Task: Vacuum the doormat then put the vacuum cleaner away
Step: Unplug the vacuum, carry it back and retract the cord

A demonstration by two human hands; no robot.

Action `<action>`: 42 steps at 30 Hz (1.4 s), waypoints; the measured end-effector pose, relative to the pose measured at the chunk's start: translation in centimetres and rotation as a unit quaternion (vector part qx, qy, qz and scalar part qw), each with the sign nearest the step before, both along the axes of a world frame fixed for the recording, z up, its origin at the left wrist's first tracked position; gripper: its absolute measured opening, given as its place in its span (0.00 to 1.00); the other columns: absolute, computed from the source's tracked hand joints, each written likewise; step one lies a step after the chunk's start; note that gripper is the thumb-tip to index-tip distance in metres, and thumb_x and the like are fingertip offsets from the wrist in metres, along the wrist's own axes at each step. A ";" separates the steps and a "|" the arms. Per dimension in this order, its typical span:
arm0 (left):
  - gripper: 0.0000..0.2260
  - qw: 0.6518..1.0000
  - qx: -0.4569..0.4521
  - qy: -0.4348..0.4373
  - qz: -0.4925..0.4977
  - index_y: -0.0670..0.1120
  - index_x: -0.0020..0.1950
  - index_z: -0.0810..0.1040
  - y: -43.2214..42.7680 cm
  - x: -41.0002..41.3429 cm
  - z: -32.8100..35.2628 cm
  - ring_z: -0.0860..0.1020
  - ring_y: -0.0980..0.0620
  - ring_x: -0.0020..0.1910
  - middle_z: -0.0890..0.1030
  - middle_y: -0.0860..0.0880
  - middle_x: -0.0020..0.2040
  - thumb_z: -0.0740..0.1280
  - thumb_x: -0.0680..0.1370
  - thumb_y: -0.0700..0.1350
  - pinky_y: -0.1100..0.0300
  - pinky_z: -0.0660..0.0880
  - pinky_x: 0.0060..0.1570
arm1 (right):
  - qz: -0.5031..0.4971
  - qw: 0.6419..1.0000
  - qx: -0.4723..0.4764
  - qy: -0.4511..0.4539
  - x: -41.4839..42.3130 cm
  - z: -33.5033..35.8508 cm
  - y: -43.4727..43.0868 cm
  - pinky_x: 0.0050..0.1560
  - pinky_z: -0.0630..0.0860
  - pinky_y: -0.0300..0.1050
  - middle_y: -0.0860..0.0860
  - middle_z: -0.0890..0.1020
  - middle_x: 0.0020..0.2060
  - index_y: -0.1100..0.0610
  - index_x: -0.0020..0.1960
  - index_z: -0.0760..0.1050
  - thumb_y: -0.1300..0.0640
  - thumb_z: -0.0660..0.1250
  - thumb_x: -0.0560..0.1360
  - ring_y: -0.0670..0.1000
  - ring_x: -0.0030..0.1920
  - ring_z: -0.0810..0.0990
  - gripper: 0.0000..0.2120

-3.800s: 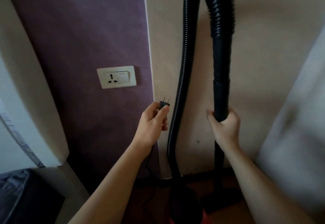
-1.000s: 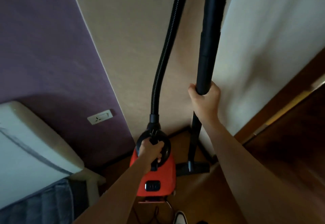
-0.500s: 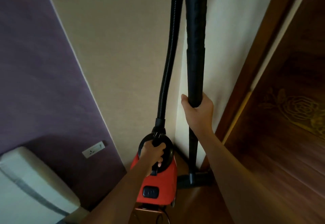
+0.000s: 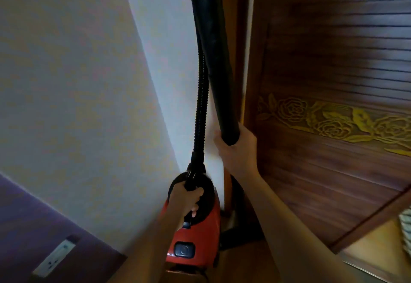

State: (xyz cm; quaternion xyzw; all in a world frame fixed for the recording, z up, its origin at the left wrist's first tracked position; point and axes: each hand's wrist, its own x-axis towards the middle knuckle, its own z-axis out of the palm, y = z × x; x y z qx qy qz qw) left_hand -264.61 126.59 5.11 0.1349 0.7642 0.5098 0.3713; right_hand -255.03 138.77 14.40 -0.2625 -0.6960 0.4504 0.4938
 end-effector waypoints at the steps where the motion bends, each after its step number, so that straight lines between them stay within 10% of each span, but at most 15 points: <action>1: 0.03 1.000 -0.002 0.000 -0.015 0.40 0.45 0.73 1.2 0.3 -0.1 0.63 0.52 0.18 0.68 0.49 0.25 0.66 0.76 0.34 0.62 0.63 0.20 | -0.009 1.000 0.003 0.000 0.5 -0.1 0.8 0.29 0.72 0.35 0.44 0.73 0.27 0.47 0.39 0.71 0.63 0.73 0.74 0.44 0.27 0.75 0.15; 5: 0.05 0.997 -0.010 -0.024 -0.067 0.42 0.43 0.73 5.8 1.9 -0.2 0.64 0.52 0.20 0.69 0.49 0.27 0.65 0.78 0.35 0.62 0.63 0.21 | -0.037 0.999 0.003 -0.005 2.6 -0.2 3.7 0.28 0.68 0.32 0.44 0.71 0.26 0.47 0.36 0.69 0.63 0.73 0.75 0.44 0.26 0.73 0.18; 12: 0.05 0.990 -0.014 -0.076 -0.114 0.43 0.43 0.75 10.9 4.5 -1.0 0.66 0.53 0.22 0.72 0.49 0.28 0.66 0.78 0.37 0.60 0.66 0.22 | -0.070 0.996 0.043 -0.027 5.5 -0.9 5.9 0.32 0.76 0.57 0.57 0.79 0.31 0.62 0.44 0.76 0.49 0.68 0.72 0.56 0.31 0.78 0.14; 17: 0.06 0.982 0.004 -0.091 -0.167 0.43 0.42 0.73 13.2 5.4 -1.6 0.65 0.52 0.22 0.71 0.49 0.27 0.66 0.78 0.36 0.58 0.66 0.23 | -0.120 0.987 0.066 -0.087 7.6 -1.1 6.1 0.30 0.70 0.35 0.43 0.76 0.29 0.50 0.40 0.73 0.62 0.74 0.71 0.43 0.30 0.77 0.12; 23: 0.05 0.963 0.008 -0.069 -0.260 0.42 0.41 0.74 13.6 5.8 -1.9 0.67 0.53 0.20 0.71 0.49 0.26 0.67 0.77 0.36 0.59 0.66 0.21 | -0.225 0.963 0.089 -0.115 8.6 -0.8 3.6 0.29 0.73 0.42 0.49 0.78 0.29 0.52 0.39 0.74 0.64 0.75 0.69 0.48 0.29 0.77 0.12; 26: 0.06 0.945 0.000 -0.071 -0.318 0.42 0.41 0.74 13.0 6.1 -2.1 0.67 0.52 0.18 0.71 0.48 0.27 0.66 0.78 0.37 0.62 0.64 0.19 | -0.292 0.949 0.070 -0.100 9.1 -0.7 1.7 0.27 0.73 0.51 0.49 0.78 0.27 0.54 0.35 0.74 0.62 0.74 0.69 0.49 0.27 0.76 0.10; 30: 0.11 0.912 -0.010 -0.100 -0.398 0.46 0.37 0.71 12.1 6.1 -2.2 0.66 0.53 0.17 0.70 0.49 0.26 0.65 0.79 0.39 0.63 0.63 0.19 | -0.392 0.915 0.061 -0.078 10.0 -0.2 -1.8 0.29 0.64 0.39 0.40 0.70 0.26 0.41 0.35 0.67 0.62 0.73 0.69 0.41 0.26 0.67 0.20; 42: 0.06 0.801 -0.008 -0.069 -0.595 0.45 0.40 0.74 8.8 14.3 -2.4 0.64 0.54 0.18 0.70 0.51 0.25 0.67 0.75 0.37 0.63 0.61 0.21 | -0.600 0.799 0.013 -0.042 18.7 -1.1 -13.0 0.25 0.68 0.58 0.57 0.68 0.26 0.57 0.35 0.68 0.54 0.72 0.73 0.59 0.26 0.67 0.16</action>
